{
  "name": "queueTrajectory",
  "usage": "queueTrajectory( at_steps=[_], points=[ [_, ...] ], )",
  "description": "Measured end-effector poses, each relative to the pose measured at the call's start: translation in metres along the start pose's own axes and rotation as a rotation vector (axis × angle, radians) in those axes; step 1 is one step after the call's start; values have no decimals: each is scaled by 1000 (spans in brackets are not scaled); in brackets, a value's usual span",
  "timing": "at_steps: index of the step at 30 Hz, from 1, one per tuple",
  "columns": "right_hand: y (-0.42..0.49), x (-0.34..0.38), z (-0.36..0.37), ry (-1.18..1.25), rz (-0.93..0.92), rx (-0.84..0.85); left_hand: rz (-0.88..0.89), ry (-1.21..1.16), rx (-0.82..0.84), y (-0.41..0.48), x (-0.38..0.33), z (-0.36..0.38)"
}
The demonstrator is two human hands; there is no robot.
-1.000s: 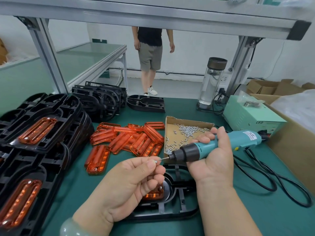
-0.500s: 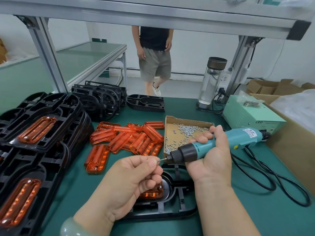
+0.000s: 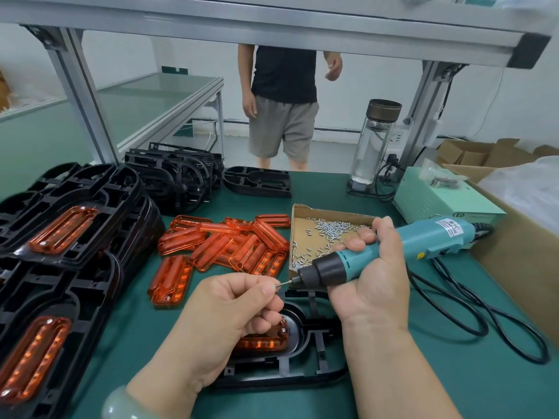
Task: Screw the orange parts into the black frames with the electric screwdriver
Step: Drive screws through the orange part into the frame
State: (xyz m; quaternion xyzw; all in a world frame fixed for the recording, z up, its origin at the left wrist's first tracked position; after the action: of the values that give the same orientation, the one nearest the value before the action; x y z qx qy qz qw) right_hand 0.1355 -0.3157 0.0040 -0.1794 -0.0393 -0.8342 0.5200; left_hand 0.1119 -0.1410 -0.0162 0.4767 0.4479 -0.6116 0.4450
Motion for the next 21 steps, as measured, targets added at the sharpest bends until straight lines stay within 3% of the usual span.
queueTrajectory(
  at_steps=[21],
  points=[
    [-1, -2, 0, -18, -28, 18, 97, 296, -78, 2, -6, -6]
  ],
)
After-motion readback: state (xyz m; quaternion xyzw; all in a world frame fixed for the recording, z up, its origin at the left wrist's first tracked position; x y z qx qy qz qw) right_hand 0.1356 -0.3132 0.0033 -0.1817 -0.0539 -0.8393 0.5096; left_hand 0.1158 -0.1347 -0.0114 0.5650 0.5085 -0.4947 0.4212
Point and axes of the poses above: each hand's wrist, its own y-axis towards the middle knuckle, its own z-axis out of the palm, x = y × z, the point moved 6 cm from there along y, towards the middle knuckle, and after that the axes turned 5 degrees about y, right-handed, at the moved point
